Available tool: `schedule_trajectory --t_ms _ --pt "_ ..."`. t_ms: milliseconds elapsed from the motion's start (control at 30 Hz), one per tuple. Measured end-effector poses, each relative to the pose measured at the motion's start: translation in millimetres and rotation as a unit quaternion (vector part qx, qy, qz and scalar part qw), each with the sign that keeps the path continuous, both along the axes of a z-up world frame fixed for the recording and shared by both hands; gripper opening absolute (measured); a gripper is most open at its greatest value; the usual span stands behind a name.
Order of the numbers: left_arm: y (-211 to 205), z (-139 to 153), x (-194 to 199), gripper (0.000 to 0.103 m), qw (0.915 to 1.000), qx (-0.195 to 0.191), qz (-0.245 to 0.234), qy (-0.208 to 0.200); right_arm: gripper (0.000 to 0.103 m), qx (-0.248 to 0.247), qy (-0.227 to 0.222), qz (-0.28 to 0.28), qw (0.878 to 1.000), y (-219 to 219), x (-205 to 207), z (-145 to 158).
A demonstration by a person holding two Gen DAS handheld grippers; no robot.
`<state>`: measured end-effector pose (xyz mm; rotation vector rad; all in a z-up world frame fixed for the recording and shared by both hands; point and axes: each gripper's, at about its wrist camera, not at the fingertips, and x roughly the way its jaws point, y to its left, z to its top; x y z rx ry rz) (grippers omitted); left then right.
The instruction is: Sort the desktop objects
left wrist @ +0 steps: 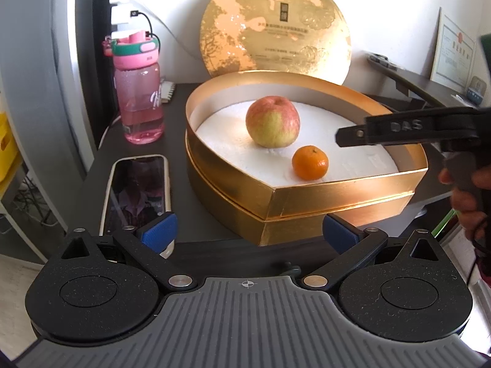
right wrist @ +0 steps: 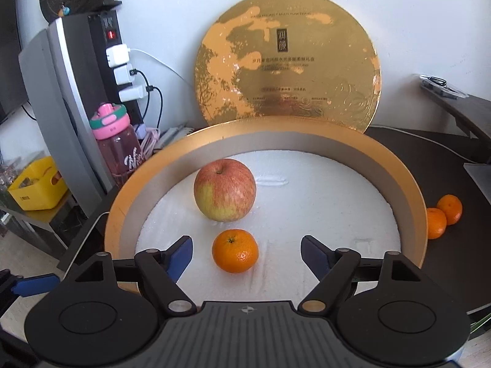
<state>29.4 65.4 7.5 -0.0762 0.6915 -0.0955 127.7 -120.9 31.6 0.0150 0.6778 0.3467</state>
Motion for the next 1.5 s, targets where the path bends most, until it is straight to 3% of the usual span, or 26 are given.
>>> schedule_trajectory --t_ms 300,1500 --pt "-26.9 8.5 -7.4 0.103 0.9986 0.01 -0.045 -0.027 0.078 0.007 -0.009 0.006 1.0 -16.0 -22.5 -1.3" --pt "-62.8 12.2 17.2 0.103 0.9973 0.039 -0.061 -0.014 0.078 0.037 -0.018 -0.043 0.998 -75.7 -27.0 -3.1"
